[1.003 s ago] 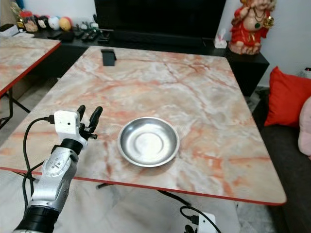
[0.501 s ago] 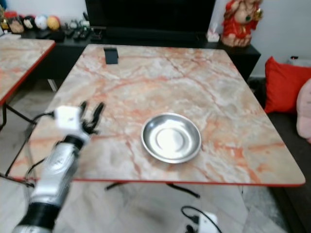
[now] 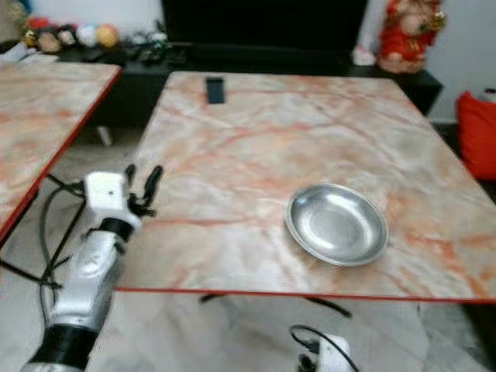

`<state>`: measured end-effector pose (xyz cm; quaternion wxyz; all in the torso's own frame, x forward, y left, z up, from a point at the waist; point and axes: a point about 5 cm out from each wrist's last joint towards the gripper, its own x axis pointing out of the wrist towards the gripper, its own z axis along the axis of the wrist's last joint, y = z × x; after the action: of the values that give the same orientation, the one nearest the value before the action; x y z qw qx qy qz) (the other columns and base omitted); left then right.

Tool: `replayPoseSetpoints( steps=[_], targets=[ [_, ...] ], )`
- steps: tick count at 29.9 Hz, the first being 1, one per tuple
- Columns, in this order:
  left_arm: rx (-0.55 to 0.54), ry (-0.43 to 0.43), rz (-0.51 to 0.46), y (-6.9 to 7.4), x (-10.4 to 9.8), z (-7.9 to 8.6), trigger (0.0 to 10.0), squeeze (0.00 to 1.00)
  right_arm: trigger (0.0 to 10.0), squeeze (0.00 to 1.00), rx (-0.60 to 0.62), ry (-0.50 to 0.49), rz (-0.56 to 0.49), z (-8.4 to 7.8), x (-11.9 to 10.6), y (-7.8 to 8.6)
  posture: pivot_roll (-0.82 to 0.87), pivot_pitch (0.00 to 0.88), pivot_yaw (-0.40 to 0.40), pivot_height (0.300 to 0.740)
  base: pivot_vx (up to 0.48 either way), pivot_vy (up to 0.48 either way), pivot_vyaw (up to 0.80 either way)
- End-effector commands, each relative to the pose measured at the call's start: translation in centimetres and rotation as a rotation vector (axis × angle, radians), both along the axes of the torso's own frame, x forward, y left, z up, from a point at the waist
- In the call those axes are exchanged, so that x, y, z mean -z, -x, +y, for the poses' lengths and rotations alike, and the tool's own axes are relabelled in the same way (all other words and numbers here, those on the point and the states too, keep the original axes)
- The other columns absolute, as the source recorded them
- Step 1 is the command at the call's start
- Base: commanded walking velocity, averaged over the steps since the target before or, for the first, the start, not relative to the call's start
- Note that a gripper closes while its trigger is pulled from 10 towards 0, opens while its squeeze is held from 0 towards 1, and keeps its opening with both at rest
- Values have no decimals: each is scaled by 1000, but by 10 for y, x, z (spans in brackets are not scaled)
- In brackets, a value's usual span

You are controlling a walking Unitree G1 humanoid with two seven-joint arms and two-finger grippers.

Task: Setting the table

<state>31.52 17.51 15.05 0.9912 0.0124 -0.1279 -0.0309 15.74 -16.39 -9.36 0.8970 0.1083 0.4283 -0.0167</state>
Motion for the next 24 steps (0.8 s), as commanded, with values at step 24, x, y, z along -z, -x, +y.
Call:
replayPoseSetpoints(
  steps=[24],
  targets=[
    [19,11,-13,0,-5,-7,10000,0,10000,0,11,22,28,-12,2,7,75,0,-34,740,0,453,289]
  ],
)
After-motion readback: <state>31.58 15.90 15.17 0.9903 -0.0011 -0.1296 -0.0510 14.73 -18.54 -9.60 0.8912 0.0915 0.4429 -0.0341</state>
